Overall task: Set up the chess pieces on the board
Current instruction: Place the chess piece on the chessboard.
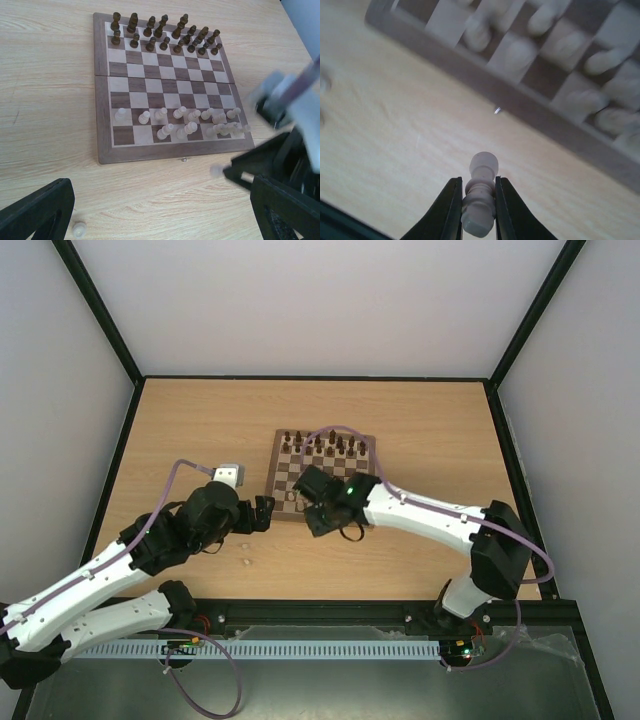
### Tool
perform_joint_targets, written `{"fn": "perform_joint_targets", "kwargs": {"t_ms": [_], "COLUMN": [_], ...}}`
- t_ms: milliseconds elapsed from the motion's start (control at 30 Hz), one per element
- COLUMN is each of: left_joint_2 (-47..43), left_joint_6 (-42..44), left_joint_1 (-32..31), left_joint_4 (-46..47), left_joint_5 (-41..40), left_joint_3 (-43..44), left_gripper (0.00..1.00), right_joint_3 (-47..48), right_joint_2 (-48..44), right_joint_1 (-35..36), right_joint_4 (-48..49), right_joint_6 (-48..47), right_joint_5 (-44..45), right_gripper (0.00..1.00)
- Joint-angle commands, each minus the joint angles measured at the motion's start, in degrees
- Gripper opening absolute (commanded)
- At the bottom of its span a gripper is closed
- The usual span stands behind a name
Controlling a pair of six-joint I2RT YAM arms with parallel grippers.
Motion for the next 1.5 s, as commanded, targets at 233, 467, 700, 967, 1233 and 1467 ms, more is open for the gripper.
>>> {"fn": "perform_joint_targets", "kwargs": {"t_ms": [233, 467, 700, 967, 1233, 1467], "left_joint_2": [0.6, 0.6, 0.7, 0.5, 0.3, 1.9], "left_joint_6": [0.3, 0.1, 0.2, 0.1, -0.2, -1.3], "left_joint_1": [0.3, 0.3, 0.3, 0.4, 0.4, 0.4], "left_joint_4": [-0.4, -0.2, 0.1, 0.2, -0.2, -1.1], "left_joint_5": [-0.2, -0.2, 0.0, 0.0, 0.0, -0.1], "left_joint_3": [-0.2, -0.5, -0.8, -1.1, -1.2, -1.1], "left_gripper": [0.99, 0.99, 0.99, 0.99, 0.99, 0.99], "right_joint_3": [7.6, 9.4, 9.1, 9.5, 9.6, 9.5], "right_joint_2": [5.5, 9.4, 11.5, 12.6, 13.3, 13.4], "right_joint_1": [-10.7, -11.6, -12.1, -13.3, -14.0, -14.1], "right_joint_4": [-4.2, -3.7, -2.2, -1.4, -0.6, -0.4], "right_joint_6": [-8.1, -9.4, -9.7, -10.2, -10.6, -10.7], "right_joint_5": [-1.2, -1.8, -2.2, -2.8, -4.5, -4.5], "right_gripper": [0.07, 0.07, 0.07, 0.07, 0.10, 0.16]}}
